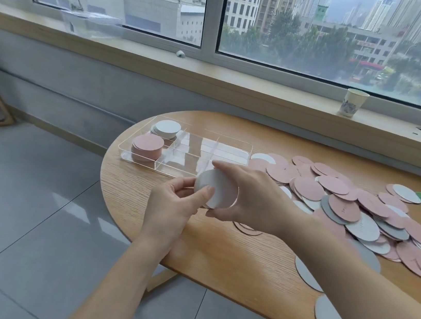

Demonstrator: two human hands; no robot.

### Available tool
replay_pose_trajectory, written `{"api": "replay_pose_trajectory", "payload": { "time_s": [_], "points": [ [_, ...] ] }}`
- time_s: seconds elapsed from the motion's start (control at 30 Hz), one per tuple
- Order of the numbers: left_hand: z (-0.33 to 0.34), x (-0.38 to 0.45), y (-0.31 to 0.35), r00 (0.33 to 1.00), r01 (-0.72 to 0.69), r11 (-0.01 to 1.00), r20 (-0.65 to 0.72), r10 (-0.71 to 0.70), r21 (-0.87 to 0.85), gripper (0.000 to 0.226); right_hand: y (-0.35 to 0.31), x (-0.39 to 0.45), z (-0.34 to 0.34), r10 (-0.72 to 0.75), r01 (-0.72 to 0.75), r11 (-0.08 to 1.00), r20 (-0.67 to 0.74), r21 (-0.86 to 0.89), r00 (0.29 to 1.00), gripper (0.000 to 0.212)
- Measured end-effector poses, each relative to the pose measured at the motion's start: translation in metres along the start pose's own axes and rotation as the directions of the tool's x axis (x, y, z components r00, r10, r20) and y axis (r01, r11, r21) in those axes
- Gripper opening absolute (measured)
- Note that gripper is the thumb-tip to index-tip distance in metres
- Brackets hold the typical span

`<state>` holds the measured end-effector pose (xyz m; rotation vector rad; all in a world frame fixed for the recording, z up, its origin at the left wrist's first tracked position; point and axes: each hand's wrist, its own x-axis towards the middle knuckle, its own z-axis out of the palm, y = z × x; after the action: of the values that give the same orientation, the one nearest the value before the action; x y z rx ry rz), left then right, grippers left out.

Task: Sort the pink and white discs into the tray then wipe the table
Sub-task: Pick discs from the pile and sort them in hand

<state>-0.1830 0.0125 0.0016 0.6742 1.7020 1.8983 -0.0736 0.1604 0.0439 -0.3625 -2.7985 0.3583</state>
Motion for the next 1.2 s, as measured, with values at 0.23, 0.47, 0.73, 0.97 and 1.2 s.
{"api": "replay_pose_trajectory", "payload": {
  "time_s": [0.23,0.47,0.73,0.97,1.2],
  "points": [
    [-0.01,0.018,0.003,0.999,-0.011,1.0,-0.038,0.011,-0.01,0.023,0.006,0.03,0.008,-0.017,0.016,0.999,0.04,0.034,0.999,0.107],
    [-0.017,0.037,0.003,0.997,-0.036,0.998,-0.065,0.039,0.054,0.018,0.012,0.056,0.023,0.008,-0.005,0.987,-0.015,0.162,1.0,0.082],
    [-0.024,0.049,0.009,0.994,-0.073,0.996,-0.083,0.078,0.053,0.024,0.018,0.086,0.017,0.07,-0.065,0.952,-0.005,0.3,0.998,0.078],
    [-0.031,0.063,-0.005,0.968,-0.134,0.944,-0.163,0.189,0.302,0.018,0.049,0.145,0.007,0.179,-0.181,0.962,0.027,0.206,0.984,0.064],
    [-0.027,0.073,-0.014,0.978,-0.113,0.924,-0.125,0.169,0.365,0.031,0.085,0.189,0.025,0.275,-0.287,0.933,0.085,0.216,0.958,0.063]
  ]
}}
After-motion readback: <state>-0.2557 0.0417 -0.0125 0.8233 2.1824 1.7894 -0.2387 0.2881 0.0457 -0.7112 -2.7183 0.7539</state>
